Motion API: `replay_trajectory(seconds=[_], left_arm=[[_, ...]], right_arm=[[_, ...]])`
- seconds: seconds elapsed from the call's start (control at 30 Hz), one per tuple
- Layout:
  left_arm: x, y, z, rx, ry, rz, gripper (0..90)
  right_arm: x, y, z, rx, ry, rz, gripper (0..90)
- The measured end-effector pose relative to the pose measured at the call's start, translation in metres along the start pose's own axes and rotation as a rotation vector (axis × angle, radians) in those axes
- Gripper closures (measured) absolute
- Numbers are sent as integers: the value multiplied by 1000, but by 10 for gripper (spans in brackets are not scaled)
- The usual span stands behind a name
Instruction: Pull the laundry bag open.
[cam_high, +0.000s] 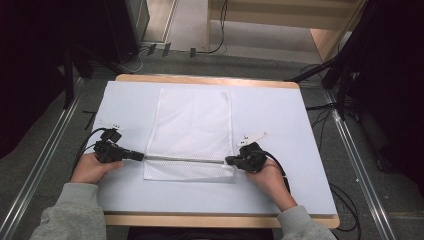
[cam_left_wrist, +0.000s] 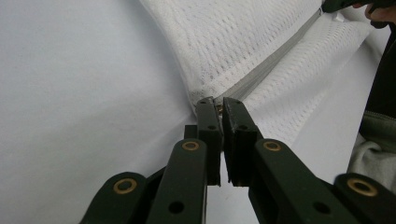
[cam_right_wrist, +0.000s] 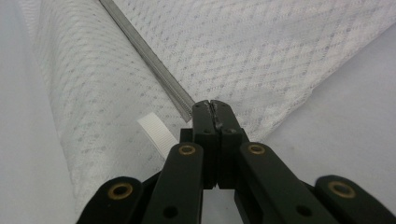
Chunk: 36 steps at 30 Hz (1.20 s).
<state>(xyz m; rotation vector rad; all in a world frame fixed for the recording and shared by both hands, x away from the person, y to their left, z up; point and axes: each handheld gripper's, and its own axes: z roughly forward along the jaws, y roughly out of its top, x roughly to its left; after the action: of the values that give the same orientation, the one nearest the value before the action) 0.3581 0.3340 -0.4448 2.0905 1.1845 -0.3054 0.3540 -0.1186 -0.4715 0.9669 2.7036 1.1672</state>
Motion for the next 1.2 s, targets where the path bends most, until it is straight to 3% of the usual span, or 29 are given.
replay_trajectory(seconds=[0.13,0.3,0.4,0.5,0.6,0.7,0.97,1.2], left_arm=[[-6,0,0,-9,20,51,861],[-12,0,2,-36,48,117,674],[-16,0,2,-64,77,145,595],[-16,0,1,-89,109,146,521],[-14,1,1,-99,135,117,426],[-12,1,-1,-119,157,106,385],[-6,1,-10,-179,194,76,363],[1,-1,-17,-195,241,41,363]], right_arm=[[3,3,0,22,-9,-6,864],[2,5,-2,30,28,24,749],[0,7,-8,15,4,19,684],[-5,6,-16,-25,-17,22,621],[-11,3,-23,-49,-44,38,558],[-18,-2,-29,-65,-64,50,496],[-31,-12,-41,-98,-111,81,408],[-43,-18,-47,-110,-143,122,388]])
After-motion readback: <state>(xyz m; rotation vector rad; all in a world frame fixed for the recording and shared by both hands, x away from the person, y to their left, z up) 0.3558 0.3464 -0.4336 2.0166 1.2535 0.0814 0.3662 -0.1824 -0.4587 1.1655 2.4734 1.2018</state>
